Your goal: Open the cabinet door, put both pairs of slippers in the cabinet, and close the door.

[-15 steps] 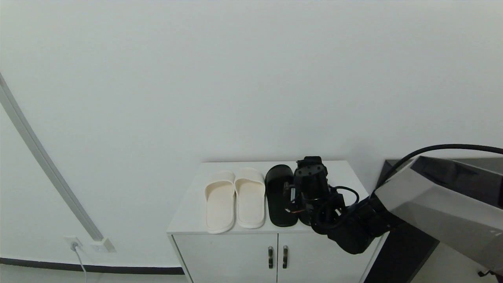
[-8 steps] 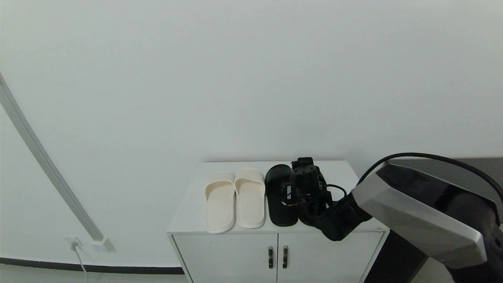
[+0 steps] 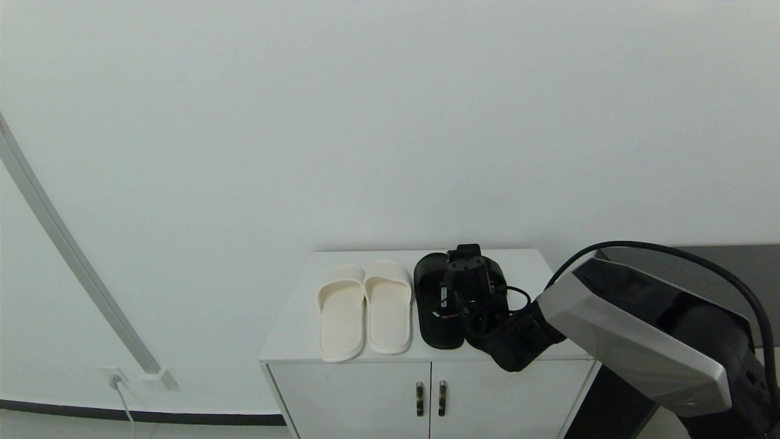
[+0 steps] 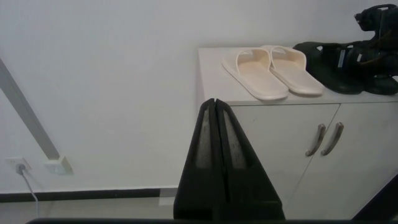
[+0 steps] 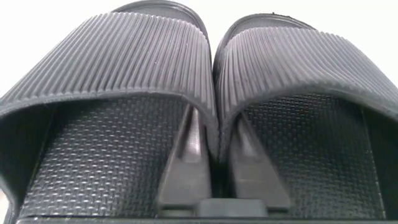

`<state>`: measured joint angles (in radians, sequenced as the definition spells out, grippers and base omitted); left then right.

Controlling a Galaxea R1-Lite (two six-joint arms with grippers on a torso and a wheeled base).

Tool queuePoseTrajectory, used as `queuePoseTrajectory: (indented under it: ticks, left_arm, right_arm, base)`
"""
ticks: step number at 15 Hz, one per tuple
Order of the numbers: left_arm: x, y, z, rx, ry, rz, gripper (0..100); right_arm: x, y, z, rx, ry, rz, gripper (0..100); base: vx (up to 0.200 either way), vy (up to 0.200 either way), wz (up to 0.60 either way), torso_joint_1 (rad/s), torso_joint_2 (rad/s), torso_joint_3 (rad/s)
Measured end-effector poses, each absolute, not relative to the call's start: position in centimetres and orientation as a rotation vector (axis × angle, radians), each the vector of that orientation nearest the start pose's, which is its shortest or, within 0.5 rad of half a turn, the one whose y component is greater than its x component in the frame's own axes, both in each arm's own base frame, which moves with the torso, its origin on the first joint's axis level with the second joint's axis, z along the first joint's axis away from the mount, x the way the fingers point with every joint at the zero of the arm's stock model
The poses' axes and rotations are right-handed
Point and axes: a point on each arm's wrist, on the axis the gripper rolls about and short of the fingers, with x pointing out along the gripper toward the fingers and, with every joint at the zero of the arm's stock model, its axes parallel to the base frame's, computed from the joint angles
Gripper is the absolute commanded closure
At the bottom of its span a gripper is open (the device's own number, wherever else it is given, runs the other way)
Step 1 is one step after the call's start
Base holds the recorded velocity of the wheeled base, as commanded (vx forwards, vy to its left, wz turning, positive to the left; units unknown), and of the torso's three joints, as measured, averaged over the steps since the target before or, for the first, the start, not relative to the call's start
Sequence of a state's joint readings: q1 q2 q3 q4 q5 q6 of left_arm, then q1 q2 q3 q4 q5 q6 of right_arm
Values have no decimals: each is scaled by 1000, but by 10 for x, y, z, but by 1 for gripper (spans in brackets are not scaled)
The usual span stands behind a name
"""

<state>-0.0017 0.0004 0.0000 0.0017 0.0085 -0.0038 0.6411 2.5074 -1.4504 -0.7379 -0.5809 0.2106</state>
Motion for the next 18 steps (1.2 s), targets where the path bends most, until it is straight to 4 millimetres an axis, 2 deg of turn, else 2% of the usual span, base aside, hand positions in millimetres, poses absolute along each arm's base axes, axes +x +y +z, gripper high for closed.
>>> queuePoseTrajectory:
  ticks: [4, 7, 9, 11, 13, 16, 18]
  left_arm:
    - [-23, 0, 75, -6, 2, 7, 100]
    - [-23, 0, 75, -5, 2, 7, 100]
    - [-23, 0, 75, -4, 2, 7, 100]
    - [-23, 0, 75, -4, 2, 7, 100]
    - [-23, 0, 75, -4, 2, 7, 100]
    - [-23, 0, 75, -2, 2, 6, 100]
    - [-23, 0, 75, -1, 1, 6, 100]
  right_arm:
    - [391, 276, 35, 18, 281, 37, 100]
    - [366, 268, 63, 23, 298, 126, 100]
    - [336, 257, 90, 17, 311, 227, 100]
    - [298, 242, 118, 19, 321, 355, 100]
    - [258, 223, 137, 24, 338, 511, 100]
    - [204, 188, 150, -47, 332, 733, 100]
    - [186, 174, 157, -66, 295, 799, 100]
  base:
    - [0, 0, 0, 0, 0, 0]
    - [0, 0, 0, 0, 0, 0]
    - [0, 0, 0, 0, 0, 0]
    - [0, 0, 0, 0, 0, 0]
    - [0, 0, 0, 0, 0, 0]
    - [0, 0, 0, 0, 0, 0]
    - [0, 0, 0, 0, 0, 0]
